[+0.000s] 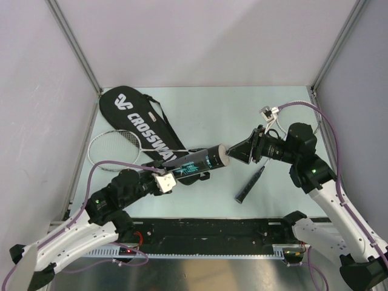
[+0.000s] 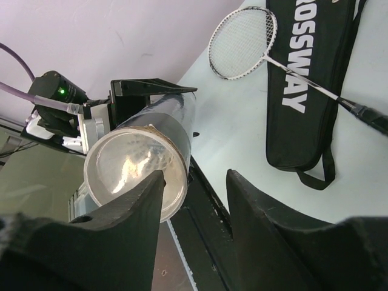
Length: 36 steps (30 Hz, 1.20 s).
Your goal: Pack up the badminton gear
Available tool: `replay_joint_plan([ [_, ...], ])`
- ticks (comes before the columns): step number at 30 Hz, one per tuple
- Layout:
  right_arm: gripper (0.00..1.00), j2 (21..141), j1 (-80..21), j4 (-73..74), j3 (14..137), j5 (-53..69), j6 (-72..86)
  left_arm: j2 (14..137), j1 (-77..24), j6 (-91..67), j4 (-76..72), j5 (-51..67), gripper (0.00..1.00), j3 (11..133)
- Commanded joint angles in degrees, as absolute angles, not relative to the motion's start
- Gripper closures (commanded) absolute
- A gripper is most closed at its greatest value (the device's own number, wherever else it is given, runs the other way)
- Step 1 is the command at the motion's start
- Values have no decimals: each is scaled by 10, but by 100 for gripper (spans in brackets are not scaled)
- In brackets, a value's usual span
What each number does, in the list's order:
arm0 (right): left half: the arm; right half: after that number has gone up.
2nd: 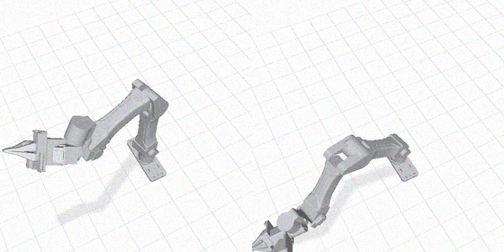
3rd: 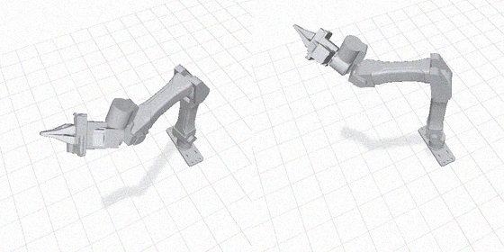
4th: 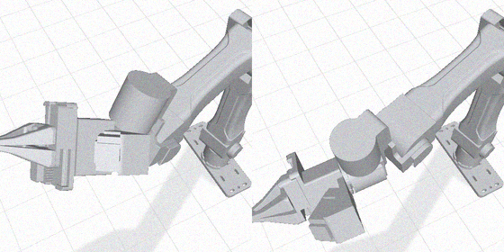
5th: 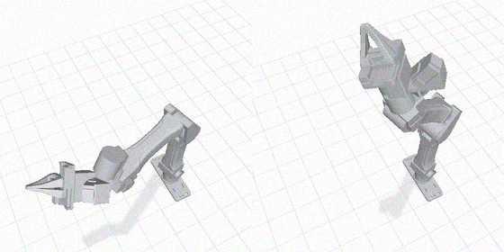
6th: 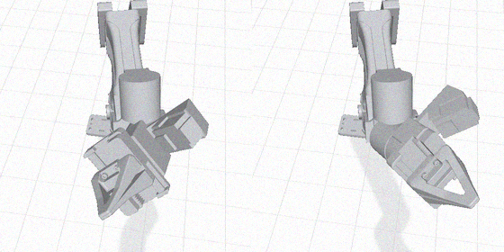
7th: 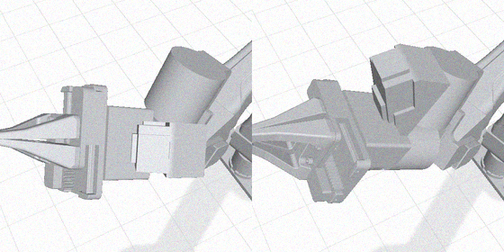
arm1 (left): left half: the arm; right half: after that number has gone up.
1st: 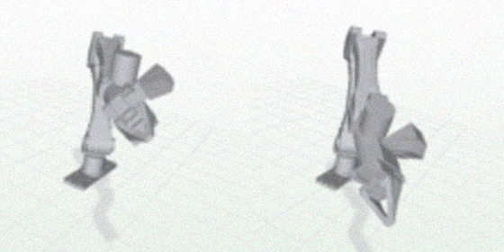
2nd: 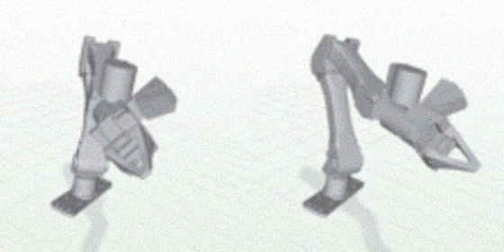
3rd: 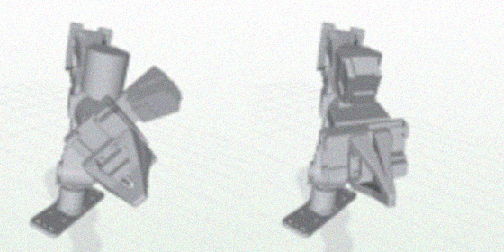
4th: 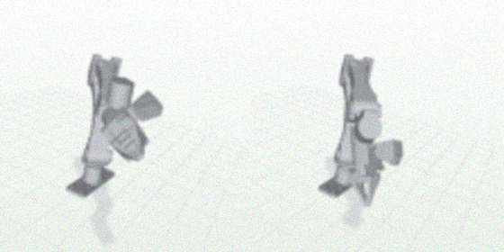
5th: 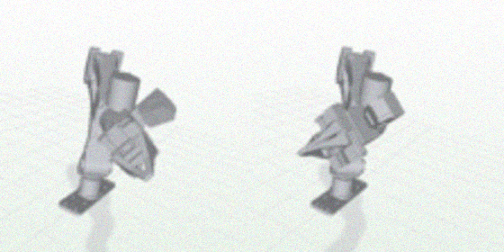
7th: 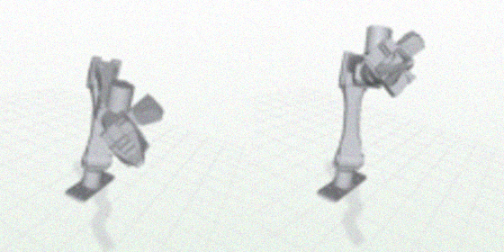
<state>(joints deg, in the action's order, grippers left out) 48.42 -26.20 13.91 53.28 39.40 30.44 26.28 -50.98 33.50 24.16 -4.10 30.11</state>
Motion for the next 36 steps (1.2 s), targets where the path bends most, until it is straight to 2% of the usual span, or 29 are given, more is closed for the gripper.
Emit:
replay_joint_plan([
  [1,48,487,-269,119,532,413,313,256,-510,337,188,-20,51,316],
  [9,48,527,-281,92,531,477,325,254,-510,334,175,-5,51,316],
  [26,58,554,-309,-45,478,579,412,266,-510,321,108,40,52,334],
  [36,84,554,-318,-104,462,581,452,256,-510,294,83,57,52,350],
])
